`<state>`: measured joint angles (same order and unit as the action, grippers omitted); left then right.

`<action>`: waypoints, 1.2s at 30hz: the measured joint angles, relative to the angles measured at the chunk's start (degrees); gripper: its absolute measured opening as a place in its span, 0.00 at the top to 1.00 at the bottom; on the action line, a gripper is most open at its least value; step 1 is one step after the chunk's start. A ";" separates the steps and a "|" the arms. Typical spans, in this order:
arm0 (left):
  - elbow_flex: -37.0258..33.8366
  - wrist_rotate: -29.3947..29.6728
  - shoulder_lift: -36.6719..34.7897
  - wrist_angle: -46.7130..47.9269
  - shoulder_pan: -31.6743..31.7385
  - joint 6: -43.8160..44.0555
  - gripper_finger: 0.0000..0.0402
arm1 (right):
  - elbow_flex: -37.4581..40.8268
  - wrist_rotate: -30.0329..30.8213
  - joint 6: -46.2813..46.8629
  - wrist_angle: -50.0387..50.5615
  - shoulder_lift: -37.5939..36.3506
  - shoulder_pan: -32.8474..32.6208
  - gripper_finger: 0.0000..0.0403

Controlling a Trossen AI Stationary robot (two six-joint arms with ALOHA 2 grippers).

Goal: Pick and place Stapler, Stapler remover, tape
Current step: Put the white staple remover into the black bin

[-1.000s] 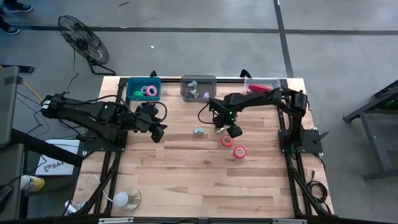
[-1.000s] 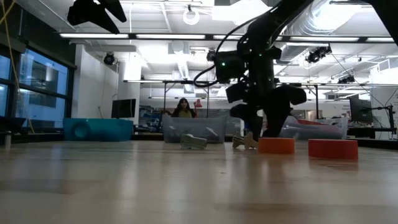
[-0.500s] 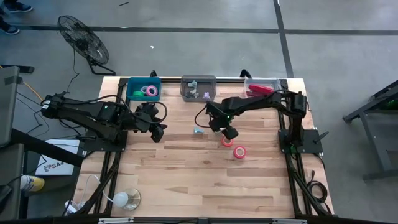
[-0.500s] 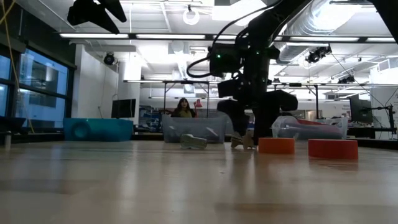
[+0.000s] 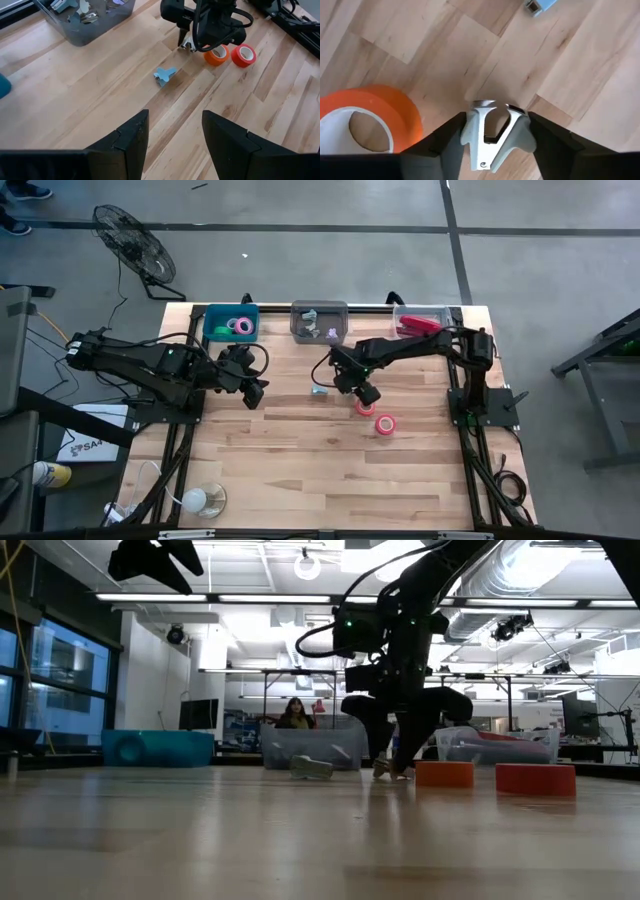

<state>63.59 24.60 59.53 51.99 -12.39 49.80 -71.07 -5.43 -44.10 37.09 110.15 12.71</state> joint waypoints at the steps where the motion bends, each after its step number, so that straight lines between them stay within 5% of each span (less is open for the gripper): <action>1: 0.00 0.00 0.00 0.00 0.01 0.01 0.55 | -0.02 0.22 0.00 0.10 0.00 0.03 0.53; 13: 0.00 0.02 0.00 0.00 -0.01 -0.02 0.55 | -0.07 1.44 1.24 0.34 0.00 0.00 0.75; 23: 0.00 0.02 0.00 0.00 0.01 -0.01 0.55 | -1.96 2.91 5.50 2.85 0.02 -0.02 0.75; 36: 0.00 0.02 0.00 0.00 0.00 0.00 0.55 | -15.66 6.17 3.31 3.19 0.02 2.59 0.75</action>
<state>63.59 24.62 59.53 51.99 -12.39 49.80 -86.73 0.74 -40.79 40.28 110.17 15.30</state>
